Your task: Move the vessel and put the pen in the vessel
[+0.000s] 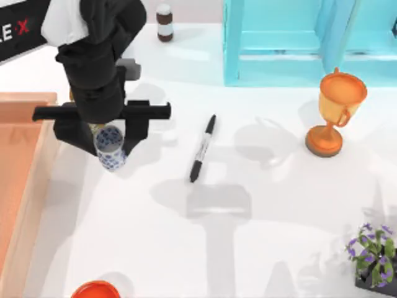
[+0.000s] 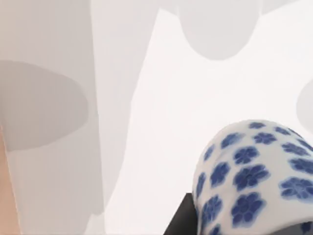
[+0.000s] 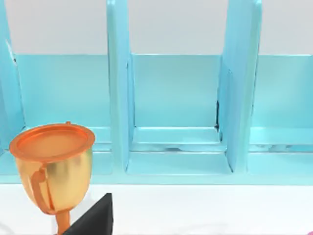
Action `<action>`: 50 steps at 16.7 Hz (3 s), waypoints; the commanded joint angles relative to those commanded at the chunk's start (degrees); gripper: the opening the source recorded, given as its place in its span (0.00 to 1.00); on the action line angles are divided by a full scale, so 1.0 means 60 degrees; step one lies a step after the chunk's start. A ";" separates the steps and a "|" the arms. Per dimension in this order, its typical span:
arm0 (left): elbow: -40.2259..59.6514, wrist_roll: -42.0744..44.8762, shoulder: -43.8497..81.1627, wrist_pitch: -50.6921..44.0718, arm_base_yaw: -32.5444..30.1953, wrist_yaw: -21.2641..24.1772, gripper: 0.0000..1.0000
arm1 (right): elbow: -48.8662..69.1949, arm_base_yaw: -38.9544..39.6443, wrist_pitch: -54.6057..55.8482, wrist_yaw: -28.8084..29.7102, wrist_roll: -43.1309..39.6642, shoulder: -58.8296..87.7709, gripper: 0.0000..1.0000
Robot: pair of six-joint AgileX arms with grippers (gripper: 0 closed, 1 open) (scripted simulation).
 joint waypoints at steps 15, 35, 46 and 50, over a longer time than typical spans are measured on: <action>-0.1237 -0.0003 0.0380 0.1612 -0.0025 -0.0003 0.30 | 0.0000 0.0000 0.0000 0.0000 0.0000 0.0000 1.00; -0.1088 -0.0018 0.0426 0.1466 -0.0031 -0.0002 1.00 | 0.0000 0.0000 0.0000 0.0000 0.0000 0.0000 1.00; 0.4024 -0.0075 0.0428 -0.3721 -0.0084 -0.0003 1.00 | 0.0000 0.0000 0.0000 0.0000 0.0000 0.0000 1.00; 0.4411 -0.0058 0.0312 -0.4104 -0.0071 -0.0003 1.00 | 0.0000 0.0000 0.0000 0.0000 0.0000 0.0000 1.00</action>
